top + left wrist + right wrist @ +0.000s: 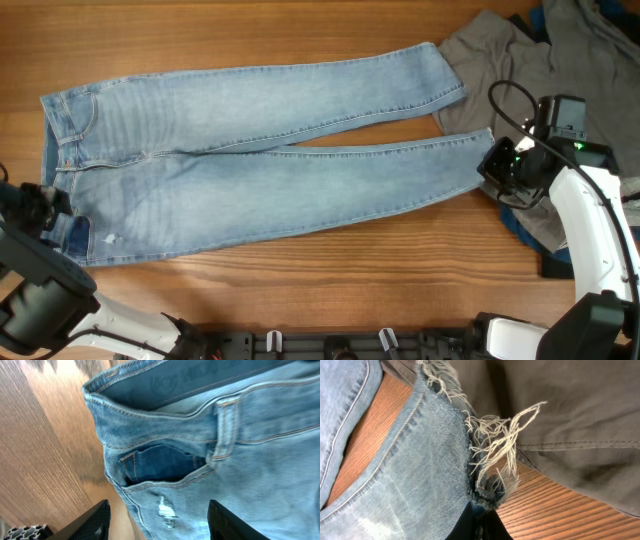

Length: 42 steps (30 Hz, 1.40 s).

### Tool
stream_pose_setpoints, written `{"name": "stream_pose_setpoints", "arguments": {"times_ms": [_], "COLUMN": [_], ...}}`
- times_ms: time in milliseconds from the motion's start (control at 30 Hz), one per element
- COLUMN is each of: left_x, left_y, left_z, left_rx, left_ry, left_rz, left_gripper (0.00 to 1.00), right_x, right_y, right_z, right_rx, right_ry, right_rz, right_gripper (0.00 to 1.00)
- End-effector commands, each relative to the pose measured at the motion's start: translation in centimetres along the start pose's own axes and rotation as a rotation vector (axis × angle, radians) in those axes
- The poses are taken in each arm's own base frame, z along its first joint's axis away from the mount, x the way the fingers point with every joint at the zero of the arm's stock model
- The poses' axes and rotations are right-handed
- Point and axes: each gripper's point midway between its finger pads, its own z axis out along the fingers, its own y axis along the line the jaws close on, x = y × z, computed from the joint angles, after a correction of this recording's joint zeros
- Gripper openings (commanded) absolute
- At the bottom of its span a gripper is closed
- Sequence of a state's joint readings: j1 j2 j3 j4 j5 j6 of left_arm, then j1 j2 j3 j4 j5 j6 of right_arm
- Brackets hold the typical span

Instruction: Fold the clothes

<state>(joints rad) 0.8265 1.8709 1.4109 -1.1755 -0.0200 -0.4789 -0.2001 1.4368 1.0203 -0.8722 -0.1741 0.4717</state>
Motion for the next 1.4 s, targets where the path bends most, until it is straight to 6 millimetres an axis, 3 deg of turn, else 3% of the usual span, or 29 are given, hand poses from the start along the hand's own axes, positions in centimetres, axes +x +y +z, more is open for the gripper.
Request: {"name": "stream_pose_setpoints", "arguments": {"times_ms": [0, 67, 133, 167, 333, 500, 600, 633, 667, 967, 1000, 1033, 1067, 1100, 1200, 1233, 1267, 1367], "left_x": [1.8, 2.2, 1.2, 0.7, -0.6, 0.0, -0.3, -0.5, -0.7, -0.5, -0.4, -0.2, -0.1, -0.1, -0.6, -0.7, -0.7, -0.4], "left_y": [1.3, 2.4, 5.1, 5.4, 4.6, 4.8, 4.7, 4.6, 4.6, 4.6, 4.7, 4.8, 5.1, 5.3, 4.9, 4.6, 4.4, 4.6], "left_z": [0.9, 1.7, 1.8, 1.8, 2.3, 5.5, 5.6, 5.6, 5.5, 5.6, 5.6, 5.6, 5.5, 5.5, 5.9, 6.4, 7.3, 8.4], "left_rx": [-0.048, -0.103, -0.25, -0.263, -0.221, -0.209, -0.199, -0.198, -0.199, -0.196, -0.202, -0.208, -0.227, -0.235, -0.21, -0.188, -0.171, -0.161], "left_ry": [0.032, 0.034, -0.054, -0.081, -0.137, -0.153, -0.167, -0.174, -0.183, -0.175, -0.169, -0.161, -0.158, -0.162, -0.187, -0.195, -0.205, -0.217], "left_rz": [0.008, -0.013, -0.127, -0.162, -0.179, -0.182, -0.184, -0.185, -0.187, -0.181, -0.169, -0.153, -0.149, -0.149, -0.154, -0.156, -0.159, -0.162], "left_gripper": [0.62, 0.61, 0.6, 0.61, 0.56, 0.47, 0.34, 0.18, 0.1, 0.04, 0.04, 0.27, 0.58, 0.65, 0.64, 0.62, 0.4, 0.13], "right_x": [-0.7, -0.7, -0.7, -0.7, -0.7, -0.6, -0.5, -0.5, -0.5, -0.3, -0.4, -0.4, -0.4, -0.4, -0.5, -0.6, -0.6, -0.6], "right_y": [-0.7, -0.7, -0.7, -0.7, -0.7, -0.7, -0.8, -0.8, -0.8, -0.9, -0.9, -0.9, -0.9, -0.9, -1.2, -1.1, -1.1, -1.1], "right_z": [-0.2, -0.2, -0.2, -0.2, -0.1, -0.1, -0.1, -0.1, -0.1, -0.1, -0.1, -0.1, -0.1, -0.1, -0.2, -0.2, -0.2, -0.2], "right_rx": [0.038, 0.039, 0.039, 0.04, 0.04, 0.042, 0.043, 0.043, 0.043, 0.048, 0.048, 0.049, 0.05, 0.05, 0.063, 0.063, 0.062, 0.061], "right_ry": [-0.025, -0.024, -0.023, -0.023, -0.021, -0.018, -0.016, -0.015, -0.014, -0.007, -0.008, -0.01, -0.011, -0.011, -0.018, -0.019, -0.022, -0.022], "right_rz": [-0.021, -0.021, -0.021, -0.022, -0.021, -0.02, -0.018, -0.016, -0.016, -0.015, -0.015, -0.015, -0.016, -0.017, -0.016, -0.017, -0.017, -0.017], "right_gripper": [0.04, 0.04, 0.04, 0.04, 0.04, 0.04, 0.04, 0.04, 0.04, 0.04, 0.04, 0.04, 0.04, 0.04, 0.05, 0.05, 0.05, 0.05]}}
